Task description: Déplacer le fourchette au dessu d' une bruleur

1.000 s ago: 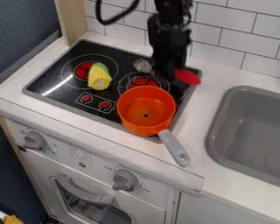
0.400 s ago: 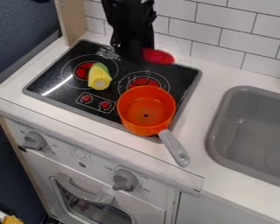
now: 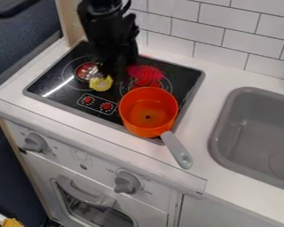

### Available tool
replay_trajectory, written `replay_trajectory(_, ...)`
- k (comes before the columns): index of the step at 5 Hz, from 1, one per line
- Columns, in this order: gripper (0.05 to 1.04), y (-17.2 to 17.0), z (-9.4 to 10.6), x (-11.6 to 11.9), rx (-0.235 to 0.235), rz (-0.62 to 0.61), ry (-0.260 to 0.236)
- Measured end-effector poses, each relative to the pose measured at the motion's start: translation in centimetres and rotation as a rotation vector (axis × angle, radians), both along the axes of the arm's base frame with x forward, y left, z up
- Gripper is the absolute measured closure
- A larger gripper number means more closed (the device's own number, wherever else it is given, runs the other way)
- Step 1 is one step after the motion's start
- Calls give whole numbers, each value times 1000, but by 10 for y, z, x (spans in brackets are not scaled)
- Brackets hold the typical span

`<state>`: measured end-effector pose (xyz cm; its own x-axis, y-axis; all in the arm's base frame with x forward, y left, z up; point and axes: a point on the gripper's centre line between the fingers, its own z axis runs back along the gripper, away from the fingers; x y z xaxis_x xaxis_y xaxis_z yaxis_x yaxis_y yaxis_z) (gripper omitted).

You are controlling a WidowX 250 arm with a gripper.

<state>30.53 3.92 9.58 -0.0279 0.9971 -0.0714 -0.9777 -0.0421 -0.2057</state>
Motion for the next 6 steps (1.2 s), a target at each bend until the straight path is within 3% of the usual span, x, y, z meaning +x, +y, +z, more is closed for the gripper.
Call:
replay_trajectory(1, 705, 8, -10, -6, 15, 6, 45)
replay_trajectory(2, 705, 8, -26, 2, -14, -1, 111)
replay_trajectory(3, 705, 16, -37, 8, -32, 52, 146)
replay_trajectory(5, 705, 21, -43, 22, -47, 97, 177)
replay_trajectory(6, 705, 26, -42, 31, -50, 128, 170)
